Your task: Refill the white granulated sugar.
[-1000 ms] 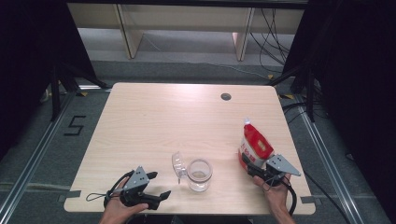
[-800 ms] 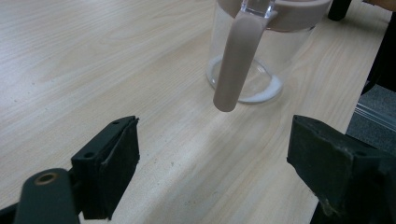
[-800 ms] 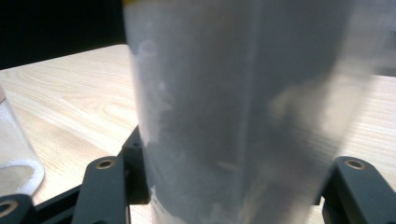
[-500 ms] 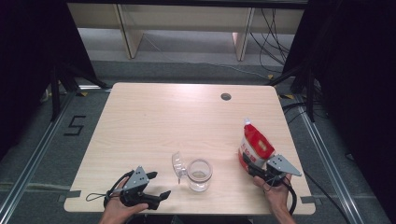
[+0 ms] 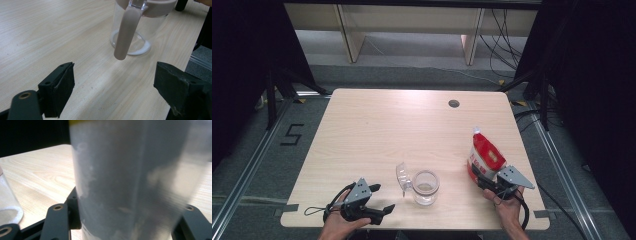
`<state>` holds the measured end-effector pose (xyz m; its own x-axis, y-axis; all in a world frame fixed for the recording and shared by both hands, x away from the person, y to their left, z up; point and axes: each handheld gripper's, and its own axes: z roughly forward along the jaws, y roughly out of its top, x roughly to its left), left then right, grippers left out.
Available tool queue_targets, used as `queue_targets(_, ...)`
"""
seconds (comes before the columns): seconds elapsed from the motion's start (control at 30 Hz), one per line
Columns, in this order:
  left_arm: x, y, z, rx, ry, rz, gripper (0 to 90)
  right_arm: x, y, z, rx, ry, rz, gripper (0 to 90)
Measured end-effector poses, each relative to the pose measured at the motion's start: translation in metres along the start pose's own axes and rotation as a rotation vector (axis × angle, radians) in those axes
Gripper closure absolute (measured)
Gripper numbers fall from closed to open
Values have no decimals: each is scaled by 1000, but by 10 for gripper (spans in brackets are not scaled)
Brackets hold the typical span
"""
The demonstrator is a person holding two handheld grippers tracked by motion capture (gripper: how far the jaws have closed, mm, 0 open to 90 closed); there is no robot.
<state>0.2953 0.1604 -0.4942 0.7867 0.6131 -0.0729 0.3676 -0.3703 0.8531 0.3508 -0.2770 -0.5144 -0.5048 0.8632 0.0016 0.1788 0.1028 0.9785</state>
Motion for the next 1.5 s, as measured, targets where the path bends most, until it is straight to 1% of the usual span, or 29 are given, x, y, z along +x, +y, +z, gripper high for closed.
queue_targets(0.03,-3,-1,1,-13,-4,-47,165,2,0,-1,11,-8,17,418)
queue_targets(0.07,-3,-1,1,-17,0,-47,165,2,1,-2,40,-3,18,419)
queue_targets(0.1,-2,0,0,-14,-5,-38,165,2,2,-3,34,14,28,421)
queue_targets(0.13,-1,0,0,-13,-8,-21,165,2,2,-3,36,3,25,422)
queue_targets(0.2,-2,0,-1,-14,-8,-24,165,-2,3,-1,16,24,-21,424)
queue_targets(0.27,-1,0,-1,-10,-7,-23,165,0,3,-3,22,27,-6,426)
queue_targets(0.3,-2,0,-1,-10,-5,-40,165,1,4,-3,7,28,-54,428)
queue_targets(0.4,-2,0,-1,-16,-6,-51,165,3,4,-3,7,35,-38,429)
queue_targets(0.43,-1,0,-2,-16,-8,-34,165,3,5,-2,-4,48,-60,429)
queue_targets(0.47,-2,0,-2,-18,1,-56,165,5,6,-3,4,41,-51,429)
queue_targets(0.6,1,0,-3,-12,-2,-26,165,9,8,-4,-18,33,-59,430)
queue_targets(0.63,-1,-1,-2,-13,-1,-51,165,8,10,-7,8,57,-84,431)
queue_targets(0.7,-1,-1,-2,-12,0,-49,165,10,12,-9,-11,68,-88,431)
queue_targets(0.73,-1,-1,-2,-13,1,-49,165,13,15,-10,-13,77,-115,431)
queue_targets(0.77,-1,-1,-3,-11,2,-47,165,16,16,-13,-1,82,-101,431)
queue_targets(0.8,0,-1,-3,-11,2,-45,165,14,18,-13,-7,78,-156,431)
queue_targets(0.83,-1,-1,-2,-15,0,-49,165,18,19,-15,-17,76,-152,432)
queue_targets(0.87,0,-1,-3,-14,1,-50,165,16,21,-15,-24,71,-202,431)
queue_targets(0.93,0,-1,-3,-15,2,-50,165,21,22,-19,-25,85,-176,432)
queue_targets(1.0,-1,-1,-2,-20,1,-56,165,25,25,-21,-22,80,-220,432)
queue_targets(1.03,1,-1,-2,-19,-1,-32,165,26,26,-22,-19,82,-244,432)
queue_targets(1.07,1,-1,-2,-19,-1,-32,165,28,27,-23,-35,79,-269,432)
queue_targets(1.13,2,-1,-3,-7,5,-21,165,30,29,-24,-31,82,-288,432)
queue_targets(1.2,2,-1,-2,-19,0,-38,165,34,31,-25,-30,77,-349,433)
queue_targets(1.33,2,-2,-2,-17,1,-53,165,42,34,-26,-13,95,-421,433)
queue_targets(1.4,2,-2,-3,-9,4,-45,165,47,33,-27,0,89,-431,433)
queue_targets(1.43,3,-2,-4,-7,7,-41,165,48,34,-27,3,96,-466,434)
queue_targets(1.47,4,-1,-4,-6,7,-18,165,48,34,-27,3,96,-466,434)
queue_targets(1.5,4,-1,-4,-7,8,-28,165,50,34,-27,-10,96,-463,434)
